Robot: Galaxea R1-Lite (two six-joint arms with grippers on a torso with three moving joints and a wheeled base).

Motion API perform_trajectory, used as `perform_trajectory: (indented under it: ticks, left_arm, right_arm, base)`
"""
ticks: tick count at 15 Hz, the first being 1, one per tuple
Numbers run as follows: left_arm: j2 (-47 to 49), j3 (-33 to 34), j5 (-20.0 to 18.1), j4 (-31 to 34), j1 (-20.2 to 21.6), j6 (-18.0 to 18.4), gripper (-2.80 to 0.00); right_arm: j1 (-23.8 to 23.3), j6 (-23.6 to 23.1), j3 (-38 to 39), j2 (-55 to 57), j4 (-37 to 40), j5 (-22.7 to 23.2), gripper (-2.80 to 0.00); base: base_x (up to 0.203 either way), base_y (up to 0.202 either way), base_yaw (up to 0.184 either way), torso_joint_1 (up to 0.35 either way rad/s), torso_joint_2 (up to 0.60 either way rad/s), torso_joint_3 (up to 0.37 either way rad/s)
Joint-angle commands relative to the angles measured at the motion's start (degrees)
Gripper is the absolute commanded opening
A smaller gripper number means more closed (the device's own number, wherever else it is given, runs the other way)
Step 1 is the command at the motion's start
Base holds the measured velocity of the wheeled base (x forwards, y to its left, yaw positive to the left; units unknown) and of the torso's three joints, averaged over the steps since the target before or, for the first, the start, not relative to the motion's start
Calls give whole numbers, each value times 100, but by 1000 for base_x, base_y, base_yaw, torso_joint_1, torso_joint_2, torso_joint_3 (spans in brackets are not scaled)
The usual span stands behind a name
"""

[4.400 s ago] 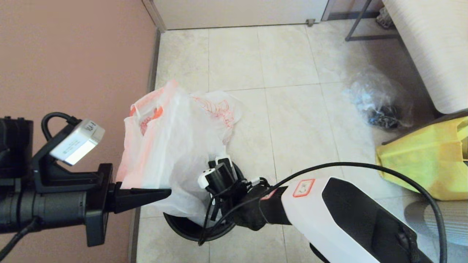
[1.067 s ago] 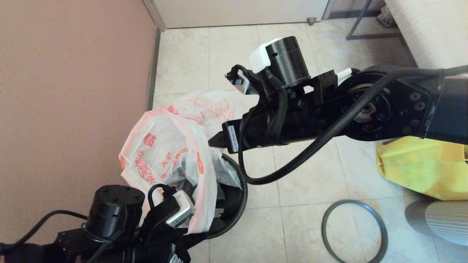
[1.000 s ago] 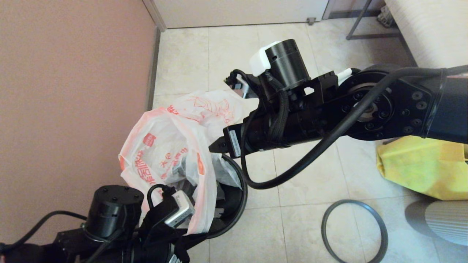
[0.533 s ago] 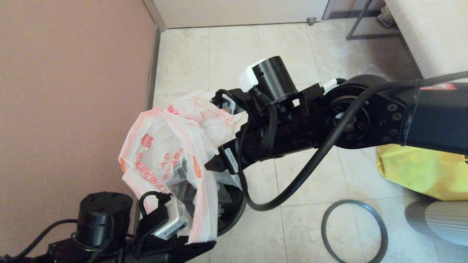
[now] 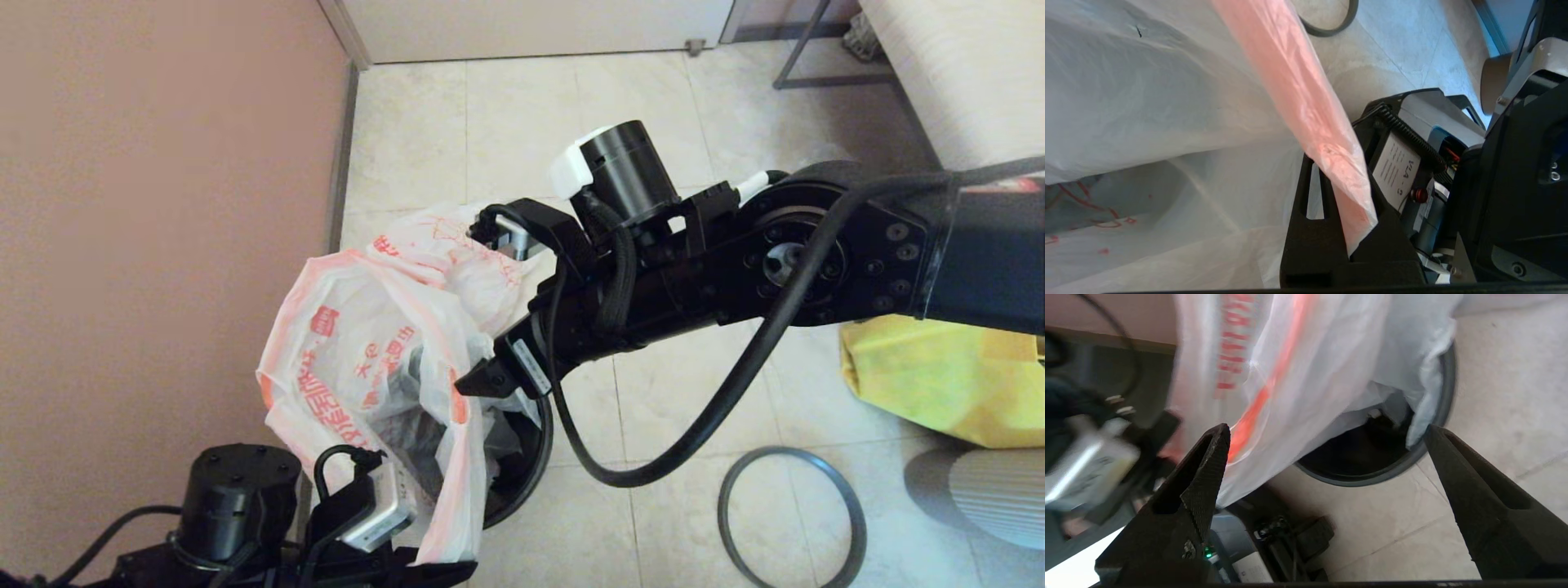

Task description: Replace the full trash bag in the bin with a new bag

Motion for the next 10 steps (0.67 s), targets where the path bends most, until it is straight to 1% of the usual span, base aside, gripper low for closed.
perform_trajectory:
  ticks: [1,3,6,8,10]
  left_arm:
    - [77,4,-15,-28,13,9,-280]
    - [60,4,-15,-28,22,9,-280]
    - [25,91,-54,-28,27,9,-280]
    - [25,118,-202,-73,141,9,-280]
    - [73,242,-221,-273,224,9,-280]
  right_arm:
    - [-4,-16,25,-105,21,145,0]
    - [37,-155,139,-130,21,319,0]
    - [23,-567,330,-121,35,661,0]
    - [52,-881,337,0,49,671,0]
    - [49,-1025,311,89,56,617,0]
  base:
    - [0,0,0,0,0,0]
    - [0,0,0,0,0,0]
    - [0,0,0,0,0,0]
    - [0,0,0,0,0,0]
    - [0,0,0,0,0,0]
